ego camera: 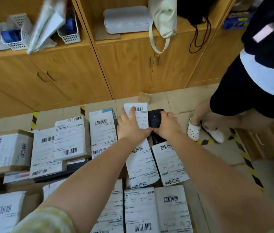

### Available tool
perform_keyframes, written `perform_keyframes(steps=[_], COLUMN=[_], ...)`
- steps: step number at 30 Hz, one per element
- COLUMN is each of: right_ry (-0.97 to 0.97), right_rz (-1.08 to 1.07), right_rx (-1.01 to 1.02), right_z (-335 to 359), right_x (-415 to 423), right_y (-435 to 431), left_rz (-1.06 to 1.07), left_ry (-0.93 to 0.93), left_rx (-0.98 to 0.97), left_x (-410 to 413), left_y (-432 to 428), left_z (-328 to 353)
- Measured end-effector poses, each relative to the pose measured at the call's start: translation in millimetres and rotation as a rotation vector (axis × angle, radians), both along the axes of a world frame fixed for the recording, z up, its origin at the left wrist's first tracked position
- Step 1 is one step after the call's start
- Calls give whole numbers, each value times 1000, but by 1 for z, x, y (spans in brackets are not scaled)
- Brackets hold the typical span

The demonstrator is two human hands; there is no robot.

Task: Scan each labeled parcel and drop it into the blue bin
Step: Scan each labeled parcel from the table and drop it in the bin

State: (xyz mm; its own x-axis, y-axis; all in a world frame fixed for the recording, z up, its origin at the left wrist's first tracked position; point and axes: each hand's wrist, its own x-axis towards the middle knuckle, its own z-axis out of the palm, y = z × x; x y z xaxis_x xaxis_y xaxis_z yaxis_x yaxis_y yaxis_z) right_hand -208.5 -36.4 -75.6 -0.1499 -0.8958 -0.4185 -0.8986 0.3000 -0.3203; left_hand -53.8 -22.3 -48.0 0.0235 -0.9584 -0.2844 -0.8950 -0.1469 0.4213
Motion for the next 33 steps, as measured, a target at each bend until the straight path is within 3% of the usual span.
perform_keyframes(steps=[6,13,21,27,30,33], right_ry=[68,144,17,-273,-449,-501], right_rz=[-84,-109,-137,-443,-480,-431], right_rx=[203,243,63,-84,-79,-37], right_z=[-5,-14,-4,37,64,95], right_x=[16,27,-5,-30,-33,-23], right_y=[-20,-27,-31,-42,-39,-25], left_rz=[82,46,28,55,40,17], left_ry=[43,-35,-14,153,53,-123], left_rx=[-24,6,10,-167,-247,-292], left_x=[5,3,3,5,19,39], left_y=[5,2,-10,-27,-32,-28], left_z=[-1,0,8,40,65,91])
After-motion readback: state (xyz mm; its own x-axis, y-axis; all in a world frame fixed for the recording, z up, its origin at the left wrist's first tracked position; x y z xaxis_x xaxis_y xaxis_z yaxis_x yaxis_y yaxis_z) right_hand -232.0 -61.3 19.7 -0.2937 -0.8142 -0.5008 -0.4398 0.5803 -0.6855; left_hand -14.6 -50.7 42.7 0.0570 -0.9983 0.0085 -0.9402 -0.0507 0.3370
